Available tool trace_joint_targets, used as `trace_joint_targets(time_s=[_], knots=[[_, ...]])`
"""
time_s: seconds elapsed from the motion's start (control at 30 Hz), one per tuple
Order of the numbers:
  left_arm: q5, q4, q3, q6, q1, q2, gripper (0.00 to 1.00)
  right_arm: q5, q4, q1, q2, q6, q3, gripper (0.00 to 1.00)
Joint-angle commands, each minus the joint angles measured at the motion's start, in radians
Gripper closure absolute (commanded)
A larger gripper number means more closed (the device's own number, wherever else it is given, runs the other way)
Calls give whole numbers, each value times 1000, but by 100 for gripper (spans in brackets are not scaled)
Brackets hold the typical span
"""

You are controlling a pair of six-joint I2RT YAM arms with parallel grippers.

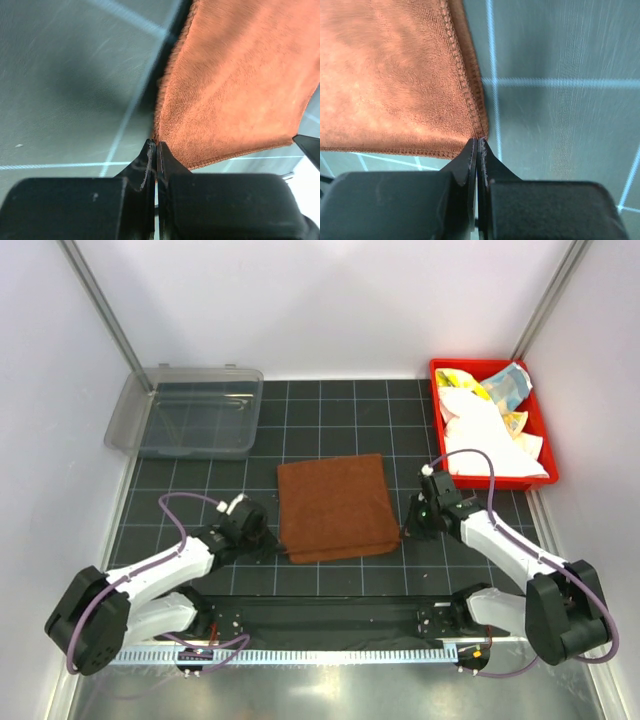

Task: Fold and stack the towels
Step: Fold the towel

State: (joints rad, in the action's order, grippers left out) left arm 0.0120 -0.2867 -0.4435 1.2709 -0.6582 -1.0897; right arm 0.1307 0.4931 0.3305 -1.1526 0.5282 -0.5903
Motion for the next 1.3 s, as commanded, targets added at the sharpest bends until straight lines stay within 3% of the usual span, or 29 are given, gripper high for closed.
trace_joint_targets(time_s=[0.0, 0.27, 0.47, 0.73, 1.27], knots=[[-9, 104, 19, 28, -23, 2, 100, 7, -71, 8, 2, 46, 33, 99], [-9, 123, 34, 28, -54, -10, 100, 26, -82, 10, -6, 50, 35, 99], [2, -8, -106, -24, -58, 14, 100, -48, 33, 8, 17, 36, -72, 99], [20, 84, 28, 56, -136, -1, 100, -10, -34, 10, 19, 78, 53, 99], [45, 50, 84, 73, -166, 8, 100, -118, 12, 8, 50, 108, 30, 99]])
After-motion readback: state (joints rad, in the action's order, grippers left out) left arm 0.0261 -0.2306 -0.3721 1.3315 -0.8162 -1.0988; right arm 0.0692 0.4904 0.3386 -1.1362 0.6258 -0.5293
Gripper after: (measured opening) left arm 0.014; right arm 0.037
